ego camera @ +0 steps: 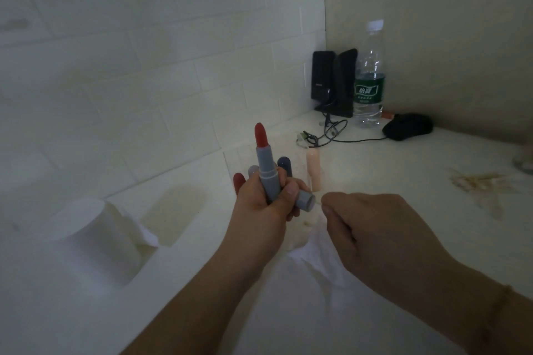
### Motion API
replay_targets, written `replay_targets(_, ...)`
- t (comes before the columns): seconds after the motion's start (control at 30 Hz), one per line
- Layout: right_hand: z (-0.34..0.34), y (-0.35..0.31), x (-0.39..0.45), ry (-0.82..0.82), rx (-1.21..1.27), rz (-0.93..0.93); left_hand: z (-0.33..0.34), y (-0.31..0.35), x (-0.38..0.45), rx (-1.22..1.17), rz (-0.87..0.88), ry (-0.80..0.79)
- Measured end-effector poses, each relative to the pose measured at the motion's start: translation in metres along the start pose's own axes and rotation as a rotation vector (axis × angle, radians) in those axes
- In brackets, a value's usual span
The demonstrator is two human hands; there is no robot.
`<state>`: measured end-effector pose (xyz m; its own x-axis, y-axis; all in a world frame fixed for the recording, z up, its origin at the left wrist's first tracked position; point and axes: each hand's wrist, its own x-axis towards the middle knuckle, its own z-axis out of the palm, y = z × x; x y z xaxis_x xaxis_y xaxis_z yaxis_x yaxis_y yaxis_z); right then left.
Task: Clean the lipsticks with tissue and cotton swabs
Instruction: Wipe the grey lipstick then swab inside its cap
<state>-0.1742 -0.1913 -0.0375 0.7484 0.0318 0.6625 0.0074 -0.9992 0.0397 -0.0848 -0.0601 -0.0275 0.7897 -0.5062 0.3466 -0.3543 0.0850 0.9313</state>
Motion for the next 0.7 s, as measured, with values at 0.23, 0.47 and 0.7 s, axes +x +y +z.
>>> replay_targets(0.23,-0.007,-0.003,0.001,0.052,0.242,-0.084,-0.002,0.000,0.001,-0.012,-0.003,0.020)
replay_targets(0.47,-0.012,0.004,0.003,0.050,0.098,-0.007,-0.008,0.002,0.004,-0.077,0.007,0.041)
replay_targets(0.7,-0.014,-0.001,0.000,0.031,0.247,-0.075,-0.009,0.003,0.004,-0.129,-0.041,0.060)
